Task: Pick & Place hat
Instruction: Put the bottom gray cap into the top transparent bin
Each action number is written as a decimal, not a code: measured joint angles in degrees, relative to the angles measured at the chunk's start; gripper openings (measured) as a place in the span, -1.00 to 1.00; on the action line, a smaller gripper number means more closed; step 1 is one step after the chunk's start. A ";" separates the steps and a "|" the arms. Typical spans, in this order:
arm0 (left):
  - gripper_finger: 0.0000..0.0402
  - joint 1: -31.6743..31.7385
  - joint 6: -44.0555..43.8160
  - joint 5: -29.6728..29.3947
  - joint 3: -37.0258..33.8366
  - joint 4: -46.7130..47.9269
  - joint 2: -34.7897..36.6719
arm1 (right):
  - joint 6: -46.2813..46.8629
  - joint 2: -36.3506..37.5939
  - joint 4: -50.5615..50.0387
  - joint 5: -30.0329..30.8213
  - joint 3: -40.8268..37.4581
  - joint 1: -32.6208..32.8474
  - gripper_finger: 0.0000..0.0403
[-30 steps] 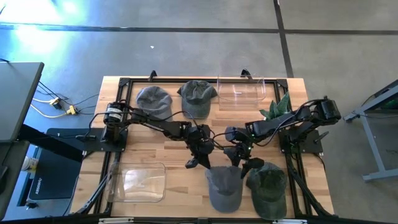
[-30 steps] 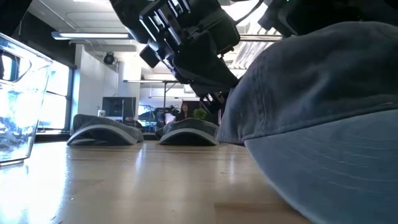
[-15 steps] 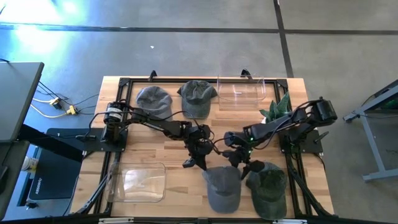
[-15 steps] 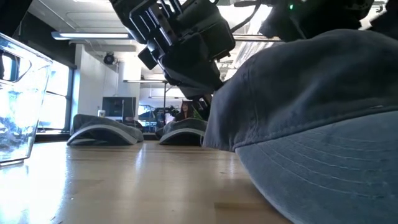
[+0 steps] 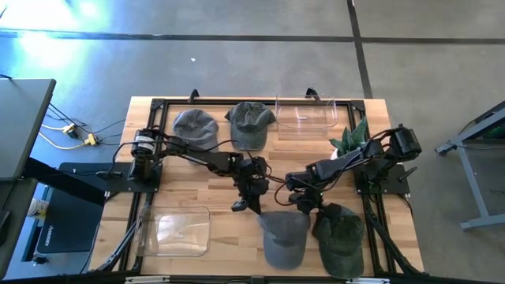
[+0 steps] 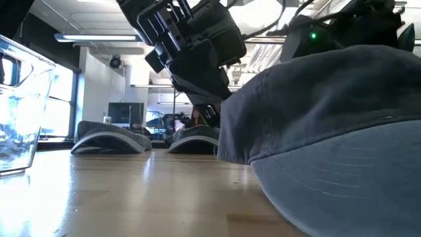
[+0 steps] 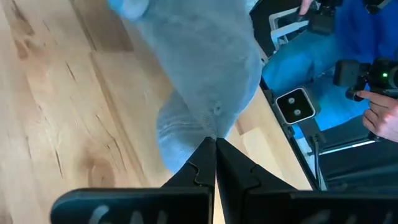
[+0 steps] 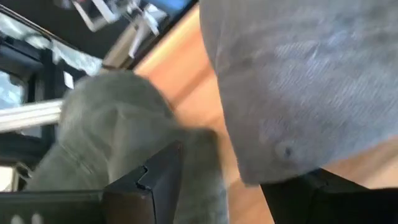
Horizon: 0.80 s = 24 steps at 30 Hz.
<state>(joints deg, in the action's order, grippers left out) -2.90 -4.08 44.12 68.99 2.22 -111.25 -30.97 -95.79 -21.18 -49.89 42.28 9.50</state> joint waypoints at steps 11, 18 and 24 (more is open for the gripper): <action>-1.00 -0.07 0.96 -1.38 -0.07 1.56 2.07 | 8.44 0.02 2.06 1.18 -0.04 -1.58 -0.10; -1.00 -0.09 0.83 -2.57 -0.02 1.70 2.55 | 24.29 0.02 9.45 -6.85 -0.04 -7.40 0.06; -1.00 -0.05 0.84 -6.83 -0.02 1.54 2.55 | 32.61 -0.45 20.50 -8.48 -0.08 -10.23 0.38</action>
<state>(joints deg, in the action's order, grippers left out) -2.95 -3.24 37.29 68.97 3.76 -108.71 1.64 -96.24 -0.68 -58.37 42.20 -0.73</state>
